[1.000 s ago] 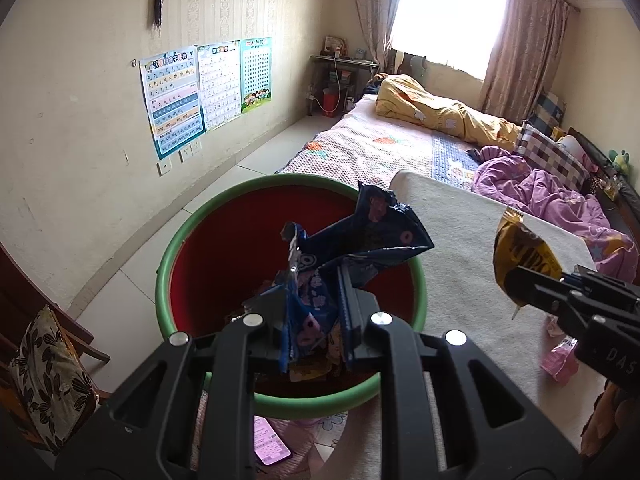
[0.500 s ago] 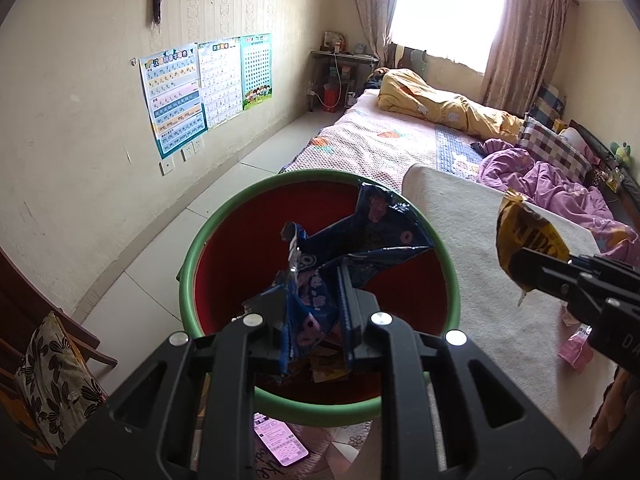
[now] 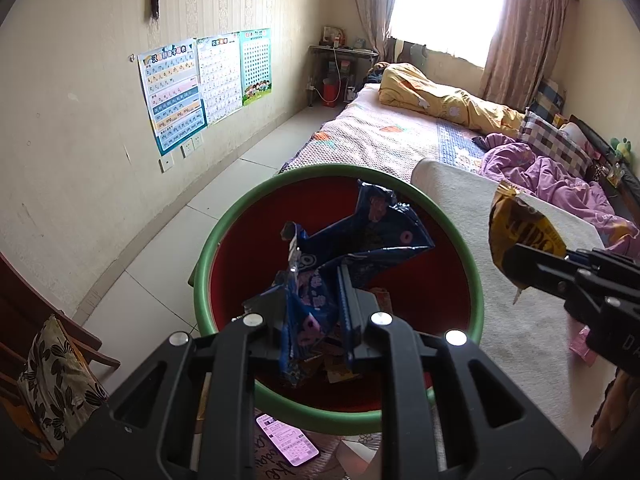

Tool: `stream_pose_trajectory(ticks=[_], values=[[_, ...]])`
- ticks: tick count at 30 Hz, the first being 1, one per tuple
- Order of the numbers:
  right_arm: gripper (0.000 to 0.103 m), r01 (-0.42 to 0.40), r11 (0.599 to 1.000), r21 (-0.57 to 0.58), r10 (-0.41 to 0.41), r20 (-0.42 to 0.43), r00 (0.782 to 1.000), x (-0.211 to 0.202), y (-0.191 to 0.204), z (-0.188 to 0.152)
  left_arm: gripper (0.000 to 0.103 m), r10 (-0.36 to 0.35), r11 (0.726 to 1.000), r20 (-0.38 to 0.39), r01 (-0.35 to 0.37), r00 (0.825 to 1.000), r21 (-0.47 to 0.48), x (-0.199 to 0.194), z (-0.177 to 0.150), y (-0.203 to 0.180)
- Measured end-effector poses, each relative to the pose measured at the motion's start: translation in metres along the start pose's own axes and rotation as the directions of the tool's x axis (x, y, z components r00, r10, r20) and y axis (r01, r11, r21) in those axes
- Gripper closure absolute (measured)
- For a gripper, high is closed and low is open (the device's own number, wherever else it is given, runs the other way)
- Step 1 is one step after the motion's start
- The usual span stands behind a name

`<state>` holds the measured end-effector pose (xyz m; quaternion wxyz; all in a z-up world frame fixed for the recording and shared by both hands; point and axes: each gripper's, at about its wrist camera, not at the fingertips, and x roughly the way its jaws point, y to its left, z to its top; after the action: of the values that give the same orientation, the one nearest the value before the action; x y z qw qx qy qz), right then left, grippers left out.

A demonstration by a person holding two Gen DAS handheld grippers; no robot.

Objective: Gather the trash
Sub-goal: 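Hold both wrappers above the red bin opening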

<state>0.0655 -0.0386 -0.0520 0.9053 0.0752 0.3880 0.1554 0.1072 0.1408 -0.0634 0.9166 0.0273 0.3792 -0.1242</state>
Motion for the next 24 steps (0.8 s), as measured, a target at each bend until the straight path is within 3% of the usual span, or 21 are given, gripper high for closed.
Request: stream_pose_trajectory(ticks=[24], values=[[0.084,0.009,1.0,-0.003,-0.009,-0.035,0.999,0.022,0.004,0.009,0.085,0.012,1.0,-0.051,-0.011,0.999,0.023,0.027,0.002,0.012]])
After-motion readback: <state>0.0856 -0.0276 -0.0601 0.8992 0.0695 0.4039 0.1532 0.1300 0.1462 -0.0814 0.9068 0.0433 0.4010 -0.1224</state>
